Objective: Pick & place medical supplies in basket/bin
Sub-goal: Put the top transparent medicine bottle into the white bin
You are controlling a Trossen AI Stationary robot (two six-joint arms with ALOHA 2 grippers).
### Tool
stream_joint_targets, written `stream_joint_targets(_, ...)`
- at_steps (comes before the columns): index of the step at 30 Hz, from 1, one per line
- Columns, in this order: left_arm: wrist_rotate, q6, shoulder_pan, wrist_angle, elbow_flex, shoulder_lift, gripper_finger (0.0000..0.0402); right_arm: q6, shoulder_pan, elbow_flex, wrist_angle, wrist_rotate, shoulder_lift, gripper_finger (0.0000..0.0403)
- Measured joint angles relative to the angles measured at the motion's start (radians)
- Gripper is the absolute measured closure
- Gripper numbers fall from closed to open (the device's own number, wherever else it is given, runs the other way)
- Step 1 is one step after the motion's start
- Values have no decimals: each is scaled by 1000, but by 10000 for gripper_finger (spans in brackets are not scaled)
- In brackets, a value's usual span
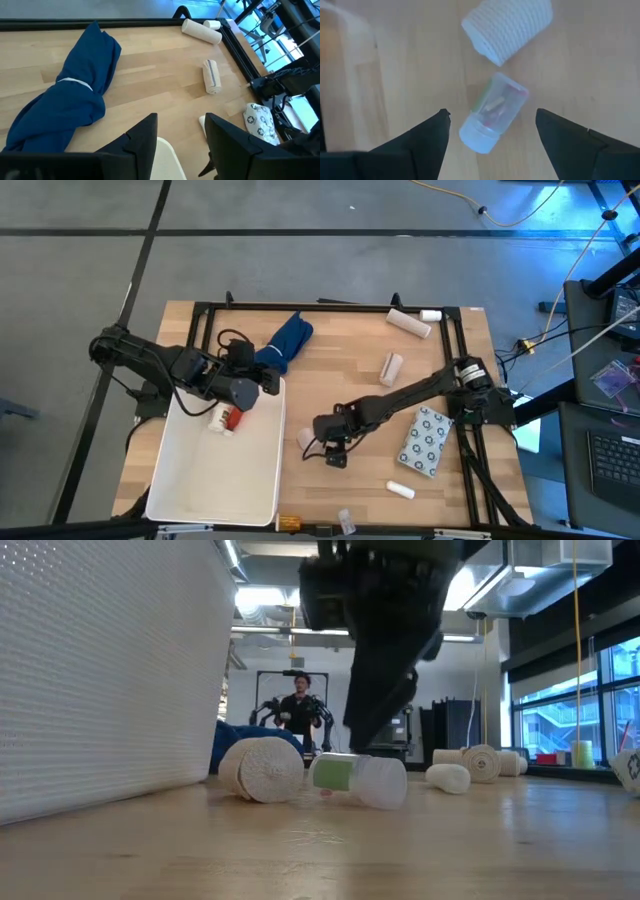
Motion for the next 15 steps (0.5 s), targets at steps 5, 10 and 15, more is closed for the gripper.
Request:
stream_joint_targets(5,-1,-1,0,0,0,9,243,2,0,0,4,0,43,108)
stream_joint_targets(10,0,-2,0,0,0,22,242,2,4,0,4,1,79,126)
stream_joint_targets(15,31,0,0,-1,-1,31,242,-23,4,0,6,-5,80,185)
